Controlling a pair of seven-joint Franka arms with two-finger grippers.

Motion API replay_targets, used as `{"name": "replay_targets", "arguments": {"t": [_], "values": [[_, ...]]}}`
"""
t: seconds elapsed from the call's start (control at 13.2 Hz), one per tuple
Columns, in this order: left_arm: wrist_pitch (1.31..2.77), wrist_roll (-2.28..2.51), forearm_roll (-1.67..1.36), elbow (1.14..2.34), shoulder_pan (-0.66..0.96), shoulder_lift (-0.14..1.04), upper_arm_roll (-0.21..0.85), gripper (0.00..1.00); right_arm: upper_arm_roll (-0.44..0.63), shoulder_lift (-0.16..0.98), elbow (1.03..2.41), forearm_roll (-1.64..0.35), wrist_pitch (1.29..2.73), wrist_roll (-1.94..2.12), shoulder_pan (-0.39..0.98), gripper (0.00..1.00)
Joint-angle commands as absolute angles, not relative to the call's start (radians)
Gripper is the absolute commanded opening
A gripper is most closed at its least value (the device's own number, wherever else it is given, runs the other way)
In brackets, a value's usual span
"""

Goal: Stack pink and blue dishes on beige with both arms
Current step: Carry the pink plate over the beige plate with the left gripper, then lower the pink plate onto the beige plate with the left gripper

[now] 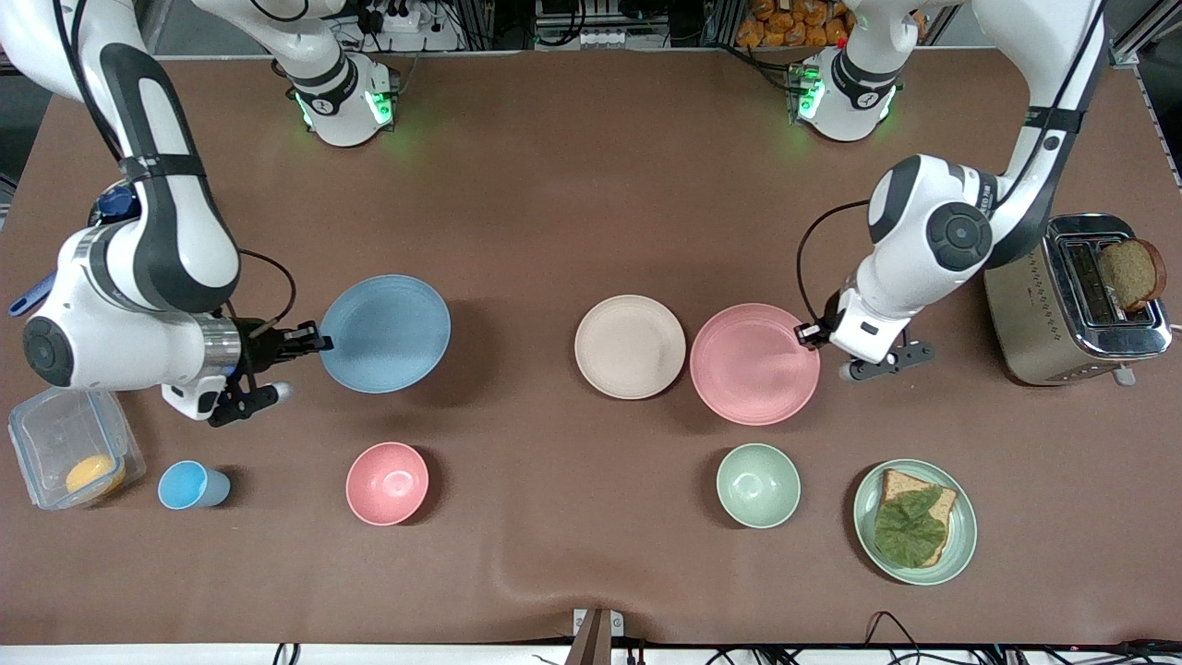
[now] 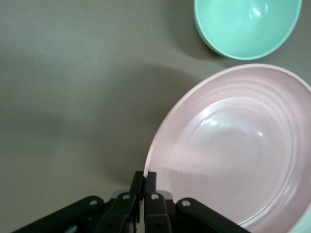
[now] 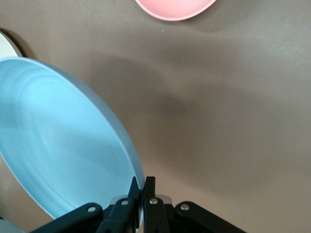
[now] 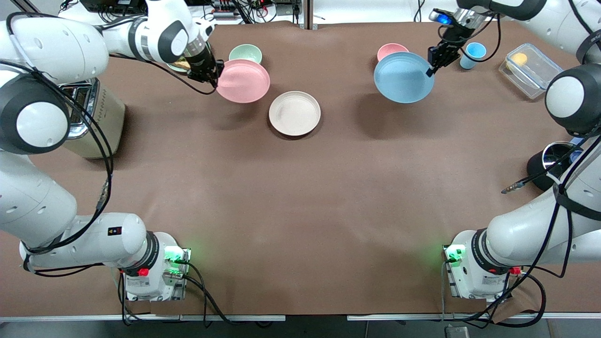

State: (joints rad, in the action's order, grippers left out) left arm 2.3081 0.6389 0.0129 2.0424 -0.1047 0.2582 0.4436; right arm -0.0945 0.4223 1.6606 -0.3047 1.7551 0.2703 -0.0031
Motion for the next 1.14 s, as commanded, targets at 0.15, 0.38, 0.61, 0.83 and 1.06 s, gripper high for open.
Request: {"name": "replay_targets", "arguments": {"t": [0.15,0.38,0.61,0.83,1.06], "values": [[2.319,0.725,-0.069,2.034,-0.091,0.296,0.514,0.00,-0.087,0.400,1.667,-0.328,1.743,0.112,0.081,0.00],[2.336,0.784,-0.069,2.029,-0.028,0.327,0.515,0.00,-0.089,0.403,1.675,-0.328,1.741,0.089,0.092,0.00],[2.405,0.792,-0.067,2.025,0.001,0.396,0.517,0.00,-0.087,0.405,1.681,-0.328,1.743,0.089,0.095,0.00],[2.422,0.900,-0.060,2.023,0.078,0.405,0.515,0.00,-0.087,0.408,1.681,-0.328,1.744,0.089,0.095,0.00],[2.422,0.936,-0.055,2.040,0.117,0.410,0.514,0.00,-0.087,0.411,1.681,-0.328,1.747,0.090,0.094,0.00]]}}
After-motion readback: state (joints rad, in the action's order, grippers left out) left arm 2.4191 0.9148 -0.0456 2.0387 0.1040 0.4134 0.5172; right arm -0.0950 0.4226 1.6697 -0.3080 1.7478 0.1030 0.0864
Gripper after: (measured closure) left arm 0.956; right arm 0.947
